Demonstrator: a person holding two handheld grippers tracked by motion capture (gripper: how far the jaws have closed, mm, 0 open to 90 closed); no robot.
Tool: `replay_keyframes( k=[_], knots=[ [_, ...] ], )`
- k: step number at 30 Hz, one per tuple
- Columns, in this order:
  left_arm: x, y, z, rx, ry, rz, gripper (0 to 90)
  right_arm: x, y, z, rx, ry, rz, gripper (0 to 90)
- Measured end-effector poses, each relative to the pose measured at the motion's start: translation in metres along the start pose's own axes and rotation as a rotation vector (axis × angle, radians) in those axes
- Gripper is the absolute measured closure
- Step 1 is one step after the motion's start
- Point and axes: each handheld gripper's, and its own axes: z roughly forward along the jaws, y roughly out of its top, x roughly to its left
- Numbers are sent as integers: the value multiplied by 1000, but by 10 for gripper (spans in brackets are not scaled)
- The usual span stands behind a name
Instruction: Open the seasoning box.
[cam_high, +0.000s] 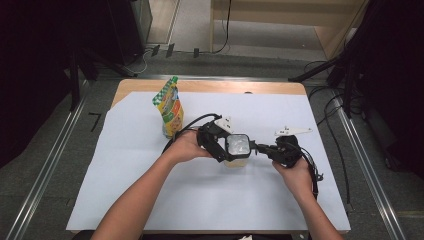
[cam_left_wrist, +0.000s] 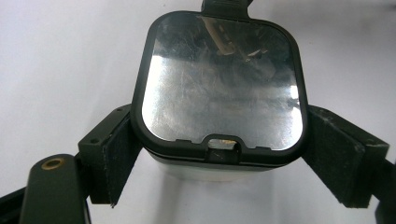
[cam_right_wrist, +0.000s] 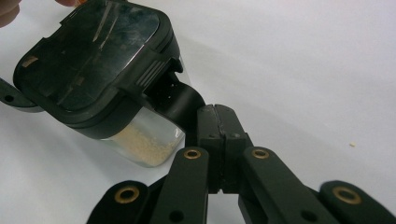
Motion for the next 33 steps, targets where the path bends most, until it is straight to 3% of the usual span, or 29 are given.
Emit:
replay_keyframes(
  k=[4, 10, 27, 33],
  knots=[
    [2, 1, -3, -15, -13, -16, 174, 1, 0, 1, 3, -1, -3, 900],
    [-1, 6, -5, -7, 5, 12, 179, 1, -1, 1, 7, -2, 0, 900],
    [-2, 12, -9, -18, 15, 1, 181, 0, 0, 1, 1, -5, -2, 900],
    [-4, 14, -11, -17, 22, 15, 181, 0, 0, 1, -1, -4, -2, 900]
  ],
)
